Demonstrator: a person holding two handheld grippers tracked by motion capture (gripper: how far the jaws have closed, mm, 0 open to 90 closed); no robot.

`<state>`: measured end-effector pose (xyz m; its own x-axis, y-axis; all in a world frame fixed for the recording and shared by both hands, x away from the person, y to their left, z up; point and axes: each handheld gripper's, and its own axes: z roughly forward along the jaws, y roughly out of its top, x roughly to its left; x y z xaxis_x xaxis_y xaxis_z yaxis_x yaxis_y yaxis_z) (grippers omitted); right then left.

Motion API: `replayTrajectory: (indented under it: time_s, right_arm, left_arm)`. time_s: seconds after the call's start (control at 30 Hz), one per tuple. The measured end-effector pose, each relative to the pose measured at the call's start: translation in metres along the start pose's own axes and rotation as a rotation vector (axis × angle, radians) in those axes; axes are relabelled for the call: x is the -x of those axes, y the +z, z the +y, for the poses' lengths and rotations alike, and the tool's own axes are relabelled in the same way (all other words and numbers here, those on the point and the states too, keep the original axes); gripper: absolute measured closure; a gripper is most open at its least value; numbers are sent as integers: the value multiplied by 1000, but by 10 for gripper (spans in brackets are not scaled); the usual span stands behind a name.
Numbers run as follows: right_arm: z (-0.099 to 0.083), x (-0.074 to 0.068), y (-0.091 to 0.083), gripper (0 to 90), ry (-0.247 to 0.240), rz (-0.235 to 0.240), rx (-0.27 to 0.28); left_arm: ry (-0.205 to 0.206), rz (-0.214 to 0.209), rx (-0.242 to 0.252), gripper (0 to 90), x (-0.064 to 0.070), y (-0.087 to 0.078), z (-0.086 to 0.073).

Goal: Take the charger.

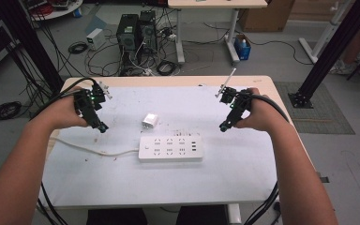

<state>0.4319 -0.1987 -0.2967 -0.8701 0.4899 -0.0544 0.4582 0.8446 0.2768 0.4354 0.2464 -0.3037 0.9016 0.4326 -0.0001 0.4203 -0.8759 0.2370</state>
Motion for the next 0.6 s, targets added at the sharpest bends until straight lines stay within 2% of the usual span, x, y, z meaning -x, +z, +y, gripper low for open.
replayTrajectory:
  time_s: [0.27, 0.3, 0.33, 0.5, 0.6]
  right_arm:
    - [-2, 1, 0, 39, 11, 6, -1]
    - [-2, 1, 0, 39, 13, 7, 1]
    - [-3, 2, 0, 39, 10, 7, 0]
    - [-3, 4, 0, 39, 16, 3, 4]
    - [-4, 5, -2, 39, 21, 1, 18]
  left_arm:
    - [-18, -17, 13, 17, 2, 7, 4]
    - [-26, -17, 14, 17, 1, 8, 4]
    - [-53, -12, 22, 16, 1, 9, 5]
    - [-87, -2, 33, 17, 2, 11, 7]
    - [-129, 10, 55, 17, 4, 12, 11]
